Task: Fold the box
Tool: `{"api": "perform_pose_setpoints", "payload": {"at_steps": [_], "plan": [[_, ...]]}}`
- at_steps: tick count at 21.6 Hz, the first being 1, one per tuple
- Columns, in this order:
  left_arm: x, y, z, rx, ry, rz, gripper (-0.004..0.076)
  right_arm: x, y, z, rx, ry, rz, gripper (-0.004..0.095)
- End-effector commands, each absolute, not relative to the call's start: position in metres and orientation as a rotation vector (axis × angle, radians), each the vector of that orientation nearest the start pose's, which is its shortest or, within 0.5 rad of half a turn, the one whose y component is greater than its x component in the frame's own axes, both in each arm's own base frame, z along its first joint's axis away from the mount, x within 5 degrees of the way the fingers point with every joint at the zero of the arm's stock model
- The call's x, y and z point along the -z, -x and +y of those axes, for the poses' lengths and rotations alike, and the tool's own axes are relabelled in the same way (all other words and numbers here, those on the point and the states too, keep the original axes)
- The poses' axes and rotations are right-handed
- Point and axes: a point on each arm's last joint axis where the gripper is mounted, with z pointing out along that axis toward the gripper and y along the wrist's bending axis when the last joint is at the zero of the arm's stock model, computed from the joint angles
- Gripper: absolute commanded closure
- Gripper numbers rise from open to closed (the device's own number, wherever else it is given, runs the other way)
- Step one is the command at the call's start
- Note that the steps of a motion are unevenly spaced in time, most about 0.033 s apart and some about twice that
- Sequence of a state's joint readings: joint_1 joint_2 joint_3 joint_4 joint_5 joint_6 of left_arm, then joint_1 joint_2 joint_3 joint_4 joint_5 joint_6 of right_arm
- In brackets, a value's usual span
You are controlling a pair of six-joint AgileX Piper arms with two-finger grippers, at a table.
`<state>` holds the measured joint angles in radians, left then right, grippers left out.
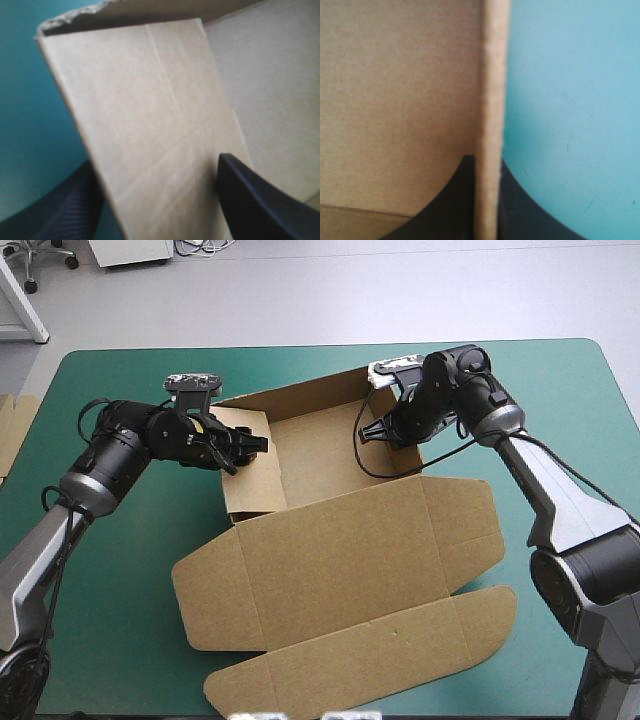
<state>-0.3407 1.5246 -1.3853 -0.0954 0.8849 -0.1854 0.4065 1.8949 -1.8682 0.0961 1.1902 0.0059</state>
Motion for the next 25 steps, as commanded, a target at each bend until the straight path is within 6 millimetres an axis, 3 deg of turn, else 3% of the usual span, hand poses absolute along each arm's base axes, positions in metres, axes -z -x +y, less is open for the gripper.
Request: {"api": "perform_pose_setpoints", "payload": {"at_steps": [1, 9, 11, 12, 13, 14, 19, 25], "plan": [[-0.357, -0.315, -0.120, 0.294, -0.101, 2.431, 0.0263, -0.370, -0.364, 0.170, -0.313, 0.505, 2.560, 0.0920], [-0.349, -0.327, -0.122, 0.297, 0.026, 2.457, 0.0339, -0.373, -0.363, 0.169, -0.308, 0.485, 2.544, 0.0919], [-0.349, -0.327, -0.124, 0.341, 0.074, 2.467, 0.0433, -0.373, -0.364, 0.169, -0.309, 0.484, 2.539, 0.0919], [-0.349, -0.326, -0.127, 0.395, 0.097, 2.471, 0.0547, -0.373, -0.364, 0.168, -0.294, 0.493, 2.536, 0.0919], [-0.349, -0.326, -0.127, 0.411, 0.104, 2.468, 0.0599, -0.373, -0.364, 0.167, -0.287, 0.494, 2.535, 0.0920], [-0.351, -0.326, -0.130, 0.461, 0.115, 2.452, 0.0726, -0.371, -0.365, 0.167, -0.273, 0.501, 2.545, 0.0919], [-0.355, -0.330, -0.133, 0.511, 0.122, 2.393, 0.0734, -0.368, -0.365, 0.165, -0.240, 0.516, 2.574, 0.0919], [-0.377, -0.337, -0.126, 0.362, 0.040, 2.317, 0.0734, -0.358, -0.363, 0.169, -0.213, 0.507, 2.648, 0.0919]]}}
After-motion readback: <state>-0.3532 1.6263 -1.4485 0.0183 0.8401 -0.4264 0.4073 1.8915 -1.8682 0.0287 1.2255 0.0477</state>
